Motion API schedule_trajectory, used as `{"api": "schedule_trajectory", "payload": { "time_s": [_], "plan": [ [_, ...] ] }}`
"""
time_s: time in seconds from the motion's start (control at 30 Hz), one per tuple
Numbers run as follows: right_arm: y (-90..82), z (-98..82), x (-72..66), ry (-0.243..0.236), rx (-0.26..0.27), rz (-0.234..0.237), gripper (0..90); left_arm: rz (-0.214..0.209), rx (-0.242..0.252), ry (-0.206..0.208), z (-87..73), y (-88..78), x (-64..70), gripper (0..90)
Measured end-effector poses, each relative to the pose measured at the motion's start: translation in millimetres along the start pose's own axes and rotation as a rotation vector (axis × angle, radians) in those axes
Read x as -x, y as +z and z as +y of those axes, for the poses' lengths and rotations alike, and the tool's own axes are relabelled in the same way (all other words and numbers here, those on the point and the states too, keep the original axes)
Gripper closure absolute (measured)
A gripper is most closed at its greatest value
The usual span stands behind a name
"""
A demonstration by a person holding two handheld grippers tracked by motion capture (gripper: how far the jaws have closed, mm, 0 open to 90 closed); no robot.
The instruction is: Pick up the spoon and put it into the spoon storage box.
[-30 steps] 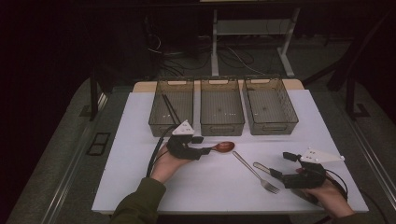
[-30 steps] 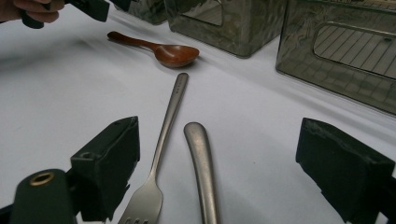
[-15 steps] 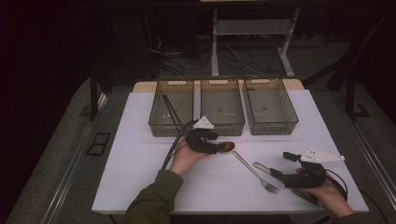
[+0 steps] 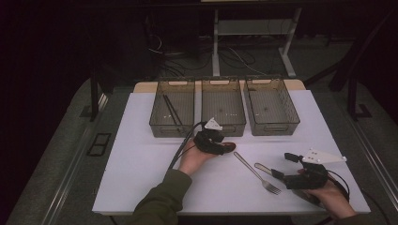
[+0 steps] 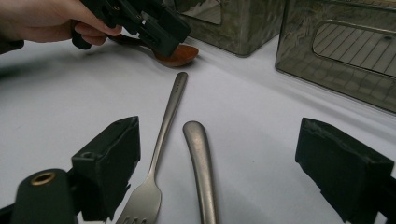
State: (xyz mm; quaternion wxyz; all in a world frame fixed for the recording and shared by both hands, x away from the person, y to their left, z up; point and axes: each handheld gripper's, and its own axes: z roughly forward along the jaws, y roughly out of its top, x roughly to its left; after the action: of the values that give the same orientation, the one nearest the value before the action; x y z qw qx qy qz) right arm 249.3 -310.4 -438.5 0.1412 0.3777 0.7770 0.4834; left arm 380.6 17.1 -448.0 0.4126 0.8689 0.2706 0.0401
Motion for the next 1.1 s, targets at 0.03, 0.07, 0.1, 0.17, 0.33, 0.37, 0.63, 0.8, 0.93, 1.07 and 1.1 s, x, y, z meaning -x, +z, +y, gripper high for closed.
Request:
{"api": "schedule_trajectory", "payload": {
  "time_s": [0.03,0.07,0.1,0.17,0.33,0.37,0.63,0.8,0.93,1.07,1.1],
  "plan": [
    [-0.1,0.1,-0.1,0.0,-0.001,0.0,13.3,0.002,-0.003,0.004,-0.3,0.6,-0.5,43.6],
    [-0.1,0.1,-0.2,-0.002,-0.002,0.0,13.3,0.002,-0.004,0.004,-0.5,0.9,-0.6,43.7],
    [0.0,0.1,-0.2,-0.002,-0.002,0.0,13.2,0.002,-0.008,0.001,-0.8,1.2,-0.4,43.6],
    [0.0,0.1,-0.1,-0.003,-0.003,-0.001,13.3,0.004,-0.015,0.004,-1.3,1.6,-0.5,43.7],
    [0.0,0.1,0.3,-0.001,0.0,0.0,13.2,-0.002,-0.024,0.014,-1.9,3.1,0.5,44.1],
    [0.0,0.1,0.3,-0.001,-0.001,0.0,13.3,-0.002,-0.027,0.012,-2.1,3.3,1.0,44.2],
    [-0.6,0.1,0.4,0.0,-0.003,-0.001,13.2,-0.015,-0.048,0.045,-2.5,2.3,3.3,47.4],
    [-0.7,0.2,0.6,0.001,0.002,-0.003,13.2,-0.025,-0.062,0.084,-2.6,1.5,6.5,51.7],
    [-1.0,0.2,0.9,0.001,0.002,-0.006,13.2,-0.028,-0.075,0.098,-2.7,0.4,9.4,56.2],
    [-1.2,0.3,1.0,0.0,0.003,-0.006,13.2,-0.027,-0.08,0.112,-2.8,-0.2,10.2,58.7],
    [-1.2,0.4,1.1,-0.001,0.003,-0.006,13.2,-0.029,-0.09,0.123,-2.8,-1.1,9.8,59.9]
  ]
}}
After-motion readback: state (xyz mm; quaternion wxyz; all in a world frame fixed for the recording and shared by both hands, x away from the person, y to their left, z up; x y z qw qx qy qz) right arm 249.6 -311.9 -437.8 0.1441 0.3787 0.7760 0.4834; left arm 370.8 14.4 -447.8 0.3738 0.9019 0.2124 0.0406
